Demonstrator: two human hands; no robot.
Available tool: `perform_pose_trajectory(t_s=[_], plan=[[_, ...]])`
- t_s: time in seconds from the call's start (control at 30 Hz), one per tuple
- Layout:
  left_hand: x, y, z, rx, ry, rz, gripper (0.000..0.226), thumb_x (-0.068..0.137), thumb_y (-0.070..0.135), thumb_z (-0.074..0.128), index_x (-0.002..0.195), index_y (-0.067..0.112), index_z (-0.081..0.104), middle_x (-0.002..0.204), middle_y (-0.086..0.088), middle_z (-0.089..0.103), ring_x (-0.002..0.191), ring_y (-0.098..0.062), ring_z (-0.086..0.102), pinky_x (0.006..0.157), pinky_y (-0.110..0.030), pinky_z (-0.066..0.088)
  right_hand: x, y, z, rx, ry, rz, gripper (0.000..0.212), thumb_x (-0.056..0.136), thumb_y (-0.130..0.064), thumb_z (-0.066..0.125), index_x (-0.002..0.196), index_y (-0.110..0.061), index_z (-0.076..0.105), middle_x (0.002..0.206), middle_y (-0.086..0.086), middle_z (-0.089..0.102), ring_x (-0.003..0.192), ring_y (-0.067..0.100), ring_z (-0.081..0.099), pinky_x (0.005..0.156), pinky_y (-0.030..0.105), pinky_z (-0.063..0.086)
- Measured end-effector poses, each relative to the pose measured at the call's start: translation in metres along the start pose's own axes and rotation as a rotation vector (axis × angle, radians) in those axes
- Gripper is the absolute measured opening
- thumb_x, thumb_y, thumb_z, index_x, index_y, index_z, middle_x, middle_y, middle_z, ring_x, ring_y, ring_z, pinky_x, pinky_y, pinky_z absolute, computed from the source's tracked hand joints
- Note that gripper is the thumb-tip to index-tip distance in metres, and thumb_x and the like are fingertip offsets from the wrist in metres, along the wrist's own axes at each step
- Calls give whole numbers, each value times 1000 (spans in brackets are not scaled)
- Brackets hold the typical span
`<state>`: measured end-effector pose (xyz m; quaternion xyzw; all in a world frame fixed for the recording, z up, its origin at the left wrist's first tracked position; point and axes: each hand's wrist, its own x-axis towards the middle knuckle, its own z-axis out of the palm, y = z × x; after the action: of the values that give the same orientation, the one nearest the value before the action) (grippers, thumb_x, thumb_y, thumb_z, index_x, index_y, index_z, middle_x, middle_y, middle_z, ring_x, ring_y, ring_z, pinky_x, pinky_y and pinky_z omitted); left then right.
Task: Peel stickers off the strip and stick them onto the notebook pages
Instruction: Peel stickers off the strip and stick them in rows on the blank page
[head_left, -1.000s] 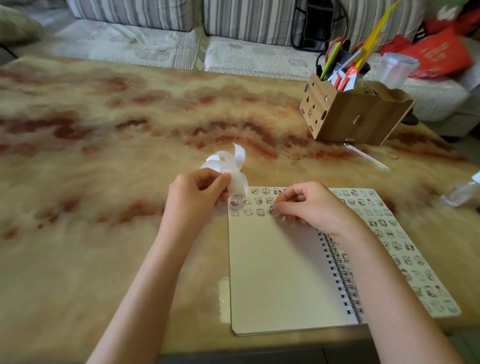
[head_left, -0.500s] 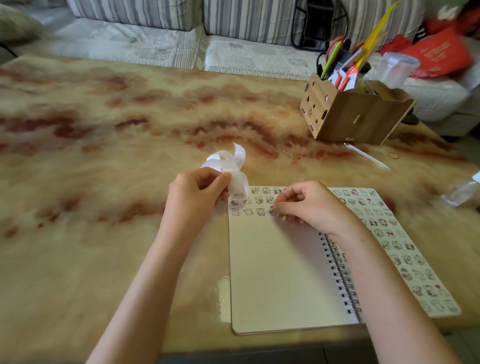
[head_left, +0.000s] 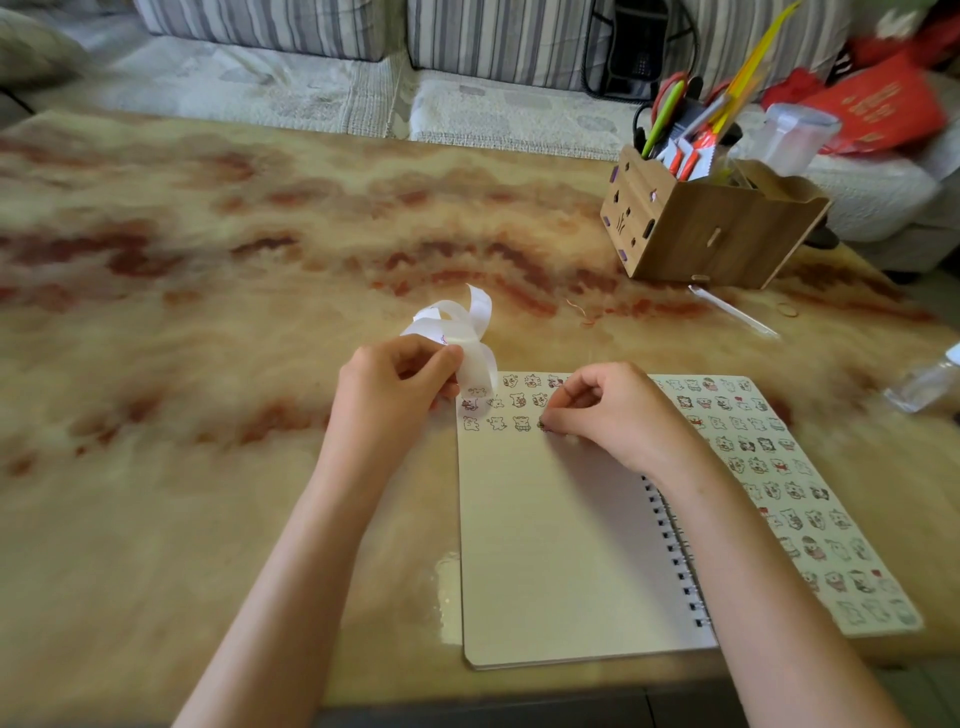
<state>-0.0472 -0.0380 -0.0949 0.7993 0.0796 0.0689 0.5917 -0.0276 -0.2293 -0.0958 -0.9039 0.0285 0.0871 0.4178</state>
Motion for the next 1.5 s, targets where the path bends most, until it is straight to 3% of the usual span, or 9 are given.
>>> perform_pose_trajectory(t_s=[0.2,0.33,0.5,0.67,0.87,1.03,1.23,1.4,1.5], plan=[[0,1,1,-3,-1,5,22,89,24,60,70,20,72,69,1,71,57,-4,58,54,-13,43,1,2,1,-71,33,-30,11,76,-21,78,82,-17,69,74,-1,65,61,6,50,53,20,34],[-1,1,1,0,-5,5,22,89,25,60,70,19,71,69,0,71,57,-4,57,55,-14,43,2,3,-2,-78,35,-30,32,77,-24,79,97,-18,56,81,-3,59,66,5,49,54,21,33],[-1,1,1,2,2,-3,22,88,25,61,69,19,71,68,0,71,59,-7,59,59,-20,45,6,6,-3,-95,11,-38,11,88,-21,66,93,-20,56,80,-5,56,59,7,48,52,20,34],[-1,3,1,-10,-1,4,22,89,25,60,72,19,72,67,2,70,56,-4,57,54,-13,42,4,4,2,-79,68,-33,32,77,-37,77,93,-18,58,76,-6,55,64,8,49,55,24,32],[-1,3,2,-21,-6,20,23,90,26,59,71,19,71,63,5,69,51,1,53,49,-7,39,6,4,0,-133,69,-40,16,86,-24,69,97,-16,59,80,-4,57,65,4,49,53,19,31],[0,3,3,-19,-2,29,24,90,26,58,71,19,70,64,3,69,51,1,54,50,-8,39,2,3,0,-80,42,-30,29,76,-28,79,95,-16,60,76,-5,55,63,7,48,54,21,32],[-2,5,3,-28,4,41,24,91,25,58,73,17,70,65,2,70,50,2,53,49,-6,38,3,5,-1,-167,37,-63,9,89,-21,64,97,-19,59,80,-7,56,65,5,49,54,18,33],[-1,6,3,-40,6,70,23,92,24,58,74,16,71,64,1,69,50,3,54,49,-6,37,-2,-7,2,83,142,-315,9,91,-26,63,89,-18,65,82,-8,68,66,4,57,59,13,40],[0,7,4,-50,4,82,22,92,22,58,76,13,71,63,3,67,49,4,54,48,-6,36,-8,-19,8,209,110,-449,5,85,-21,70,89,-18,68,80,-12,68,73,6,59,66,18,44]])
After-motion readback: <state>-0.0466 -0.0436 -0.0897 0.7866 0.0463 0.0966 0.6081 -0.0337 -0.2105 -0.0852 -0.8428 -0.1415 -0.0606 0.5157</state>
